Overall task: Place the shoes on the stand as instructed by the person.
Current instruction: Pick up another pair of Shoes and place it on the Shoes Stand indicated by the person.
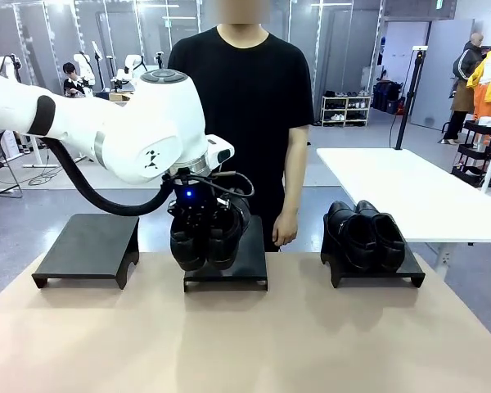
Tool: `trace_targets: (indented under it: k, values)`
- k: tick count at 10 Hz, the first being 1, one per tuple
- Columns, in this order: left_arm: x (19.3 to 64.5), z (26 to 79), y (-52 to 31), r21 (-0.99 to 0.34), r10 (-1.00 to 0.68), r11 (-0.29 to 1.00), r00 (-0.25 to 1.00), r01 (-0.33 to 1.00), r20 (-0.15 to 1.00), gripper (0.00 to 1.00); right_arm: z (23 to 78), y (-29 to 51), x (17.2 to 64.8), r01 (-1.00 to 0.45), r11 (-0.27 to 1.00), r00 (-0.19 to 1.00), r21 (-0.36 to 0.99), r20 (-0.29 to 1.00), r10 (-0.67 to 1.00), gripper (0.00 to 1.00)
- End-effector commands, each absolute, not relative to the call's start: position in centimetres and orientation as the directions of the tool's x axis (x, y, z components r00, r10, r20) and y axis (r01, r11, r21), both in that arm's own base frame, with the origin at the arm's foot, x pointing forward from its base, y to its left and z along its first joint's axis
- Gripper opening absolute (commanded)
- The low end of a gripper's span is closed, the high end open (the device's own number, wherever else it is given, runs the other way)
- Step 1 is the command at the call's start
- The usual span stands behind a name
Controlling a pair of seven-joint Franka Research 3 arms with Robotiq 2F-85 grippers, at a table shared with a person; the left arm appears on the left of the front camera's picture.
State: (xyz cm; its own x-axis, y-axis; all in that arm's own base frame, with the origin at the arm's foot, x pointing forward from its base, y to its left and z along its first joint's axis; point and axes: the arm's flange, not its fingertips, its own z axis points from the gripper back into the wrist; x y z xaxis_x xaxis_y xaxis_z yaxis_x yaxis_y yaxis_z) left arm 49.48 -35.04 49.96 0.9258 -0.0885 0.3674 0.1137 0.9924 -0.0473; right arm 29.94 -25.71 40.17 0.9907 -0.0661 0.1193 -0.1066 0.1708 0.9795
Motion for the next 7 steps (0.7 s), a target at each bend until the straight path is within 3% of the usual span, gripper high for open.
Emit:
trace_targets:
  k: [1,7]
  values:
    - [49.3,50.7,-34.7,-0.055,-0.081,0.992,0.924,0.109,0.375,0.08,40.3,-25.7,29.7,-0.104,0.183,0.992,0.978,0.116,-0.057,1.00]
    - [52.4,48.8,-37.8,0.004,0.005,1.000,0.910,-0.007,0.415,0.08,40.3,-25.7,29.7,-0.104,0.183,0.992,0.978,0.116,-0.057,1.00]
